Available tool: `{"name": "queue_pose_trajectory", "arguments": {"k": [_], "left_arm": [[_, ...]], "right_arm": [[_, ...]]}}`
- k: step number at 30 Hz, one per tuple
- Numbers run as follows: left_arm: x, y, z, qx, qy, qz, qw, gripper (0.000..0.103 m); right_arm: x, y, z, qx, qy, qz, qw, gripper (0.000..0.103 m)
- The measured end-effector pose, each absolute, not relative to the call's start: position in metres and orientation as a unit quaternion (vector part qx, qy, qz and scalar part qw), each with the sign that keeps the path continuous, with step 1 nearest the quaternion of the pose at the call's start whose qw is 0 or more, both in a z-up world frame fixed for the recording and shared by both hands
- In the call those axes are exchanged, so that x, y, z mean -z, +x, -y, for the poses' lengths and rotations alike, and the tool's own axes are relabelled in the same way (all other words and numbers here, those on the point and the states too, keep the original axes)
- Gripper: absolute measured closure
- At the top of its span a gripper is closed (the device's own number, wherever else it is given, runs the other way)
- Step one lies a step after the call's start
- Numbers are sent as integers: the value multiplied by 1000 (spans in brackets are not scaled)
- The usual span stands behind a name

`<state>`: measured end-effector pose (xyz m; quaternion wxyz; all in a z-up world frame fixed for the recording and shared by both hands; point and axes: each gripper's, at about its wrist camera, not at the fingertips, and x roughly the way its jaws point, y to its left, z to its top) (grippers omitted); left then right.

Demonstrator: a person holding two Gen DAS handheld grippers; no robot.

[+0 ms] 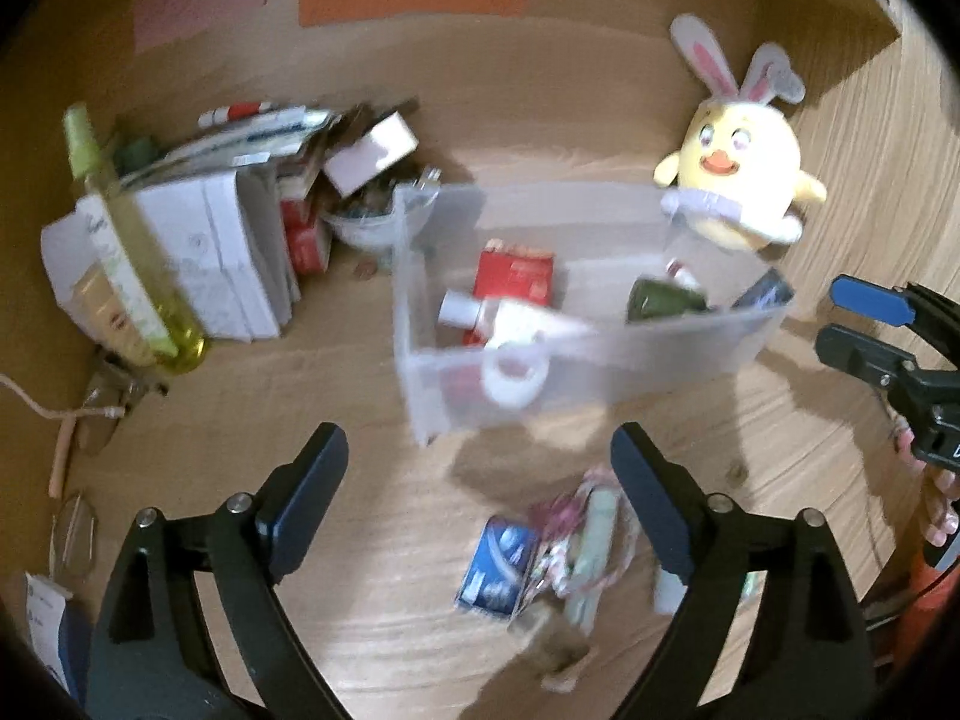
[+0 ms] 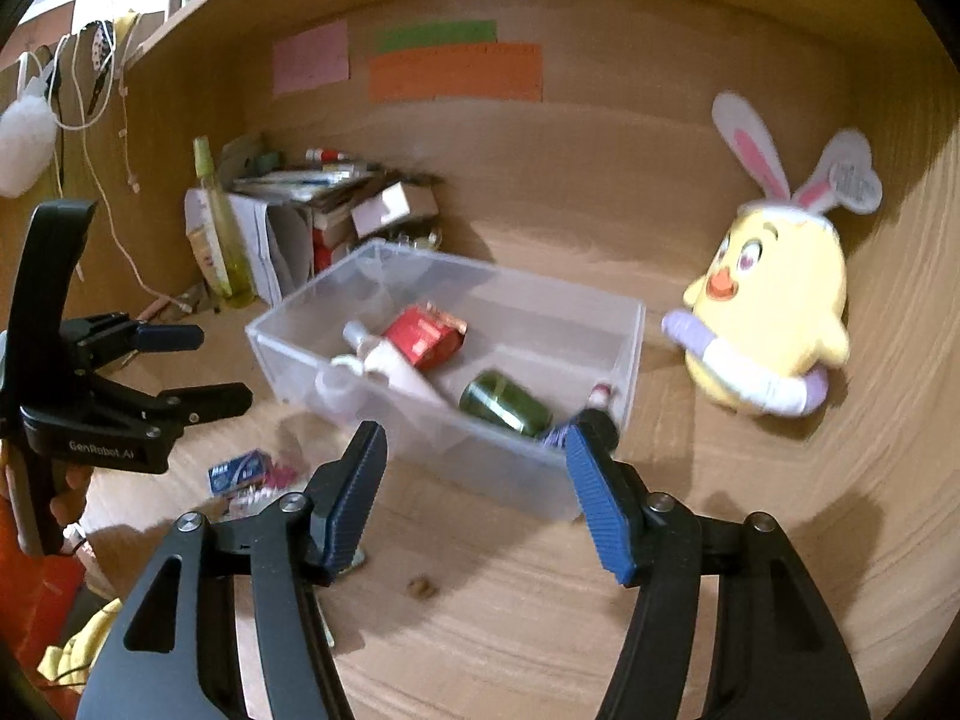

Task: Organize objects
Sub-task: 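Move both tools back to the items lying beside the box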

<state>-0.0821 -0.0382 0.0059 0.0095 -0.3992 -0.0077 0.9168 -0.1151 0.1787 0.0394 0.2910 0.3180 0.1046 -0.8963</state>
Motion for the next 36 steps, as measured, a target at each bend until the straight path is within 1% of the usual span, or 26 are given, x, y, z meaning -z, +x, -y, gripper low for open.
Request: {"name": "queue_pose_trajectory", "arguments": {"k": [9,15,23,31,32,34,36], "left_arm": [[35,-70,56,-894,-448,6,-9,13],[55,-75,60,-879,-477,5,0,12],[53,-83,57,-878,-478,5,17,12],[53,-77,53,-883,-468,-19,25,13],[53,-77,54,-884,-467,-17,23,15],[53,-78,57,-884,-467,-10,24,24],[52,-79,61,-883,-469,2,28,35]], "right_arm": [[0,-115,-186,878,375,-97,281,45],[27,-116,-187,861,413,-110,275,45],[36,-114,-180,852,429,-114,278,45],[40,-115,-171,845,435,-127,285,45],[41,-115,-170,845,434,-127,285,45],[42,-115,-168,845,434,-130,285,49],[43,-115,-166,846,432,-134,283,57]]}}
